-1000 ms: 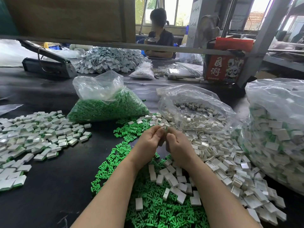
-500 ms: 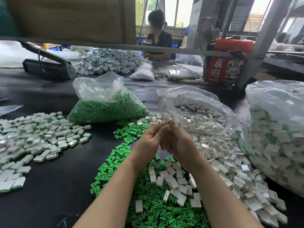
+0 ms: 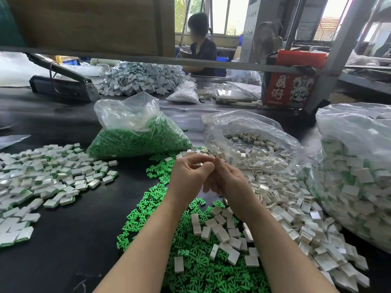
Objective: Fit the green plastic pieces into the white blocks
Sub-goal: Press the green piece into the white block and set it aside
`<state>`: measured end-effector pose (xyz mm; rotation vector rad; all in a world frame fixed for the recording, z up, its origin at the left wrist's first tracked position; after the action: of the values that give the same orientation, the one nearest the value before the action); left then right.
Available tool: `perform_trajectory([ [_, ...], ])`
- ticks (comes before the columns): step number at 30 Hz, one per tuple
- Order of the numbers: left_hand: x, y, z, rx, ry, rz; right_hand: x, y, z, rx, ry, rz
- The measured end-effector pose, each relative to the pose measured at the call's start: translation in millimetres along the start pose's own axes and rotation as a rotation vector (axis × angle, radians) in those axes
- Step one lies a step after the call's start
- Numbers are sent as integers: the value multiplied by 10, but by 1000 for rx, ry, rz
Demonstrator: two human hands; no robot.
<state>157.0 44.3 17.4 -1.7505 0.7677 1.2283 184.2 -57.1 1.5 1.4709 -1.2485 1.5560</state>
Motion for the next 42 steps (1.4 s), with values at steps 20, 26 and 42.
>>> perform_trajectory([
  [20, 221, 24, -115, -12, 214, 235, 10, -5, 63, -104, 22, 42],
  [26, 215, 43, -106, -21, 217, 246, 4, 6, 80, -124, 48, 72],
  [42, 247, -21, -10, 114, 281, 369, -53, -8, 17, -68, -64, -63],
])
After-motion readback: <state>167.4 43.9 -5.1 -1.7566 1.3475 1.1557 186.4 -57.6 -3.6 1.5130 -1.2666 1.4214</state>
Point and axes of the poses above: each hand's wrist, its own y-axis away from the middle knuckle, its own z-axis out of the back of the hand, x = y × z, the point moved 8 cm from there along -y, towards the middle knuckle, and after that the axes turned 12 degrees about -x, right-handed, at the moved point
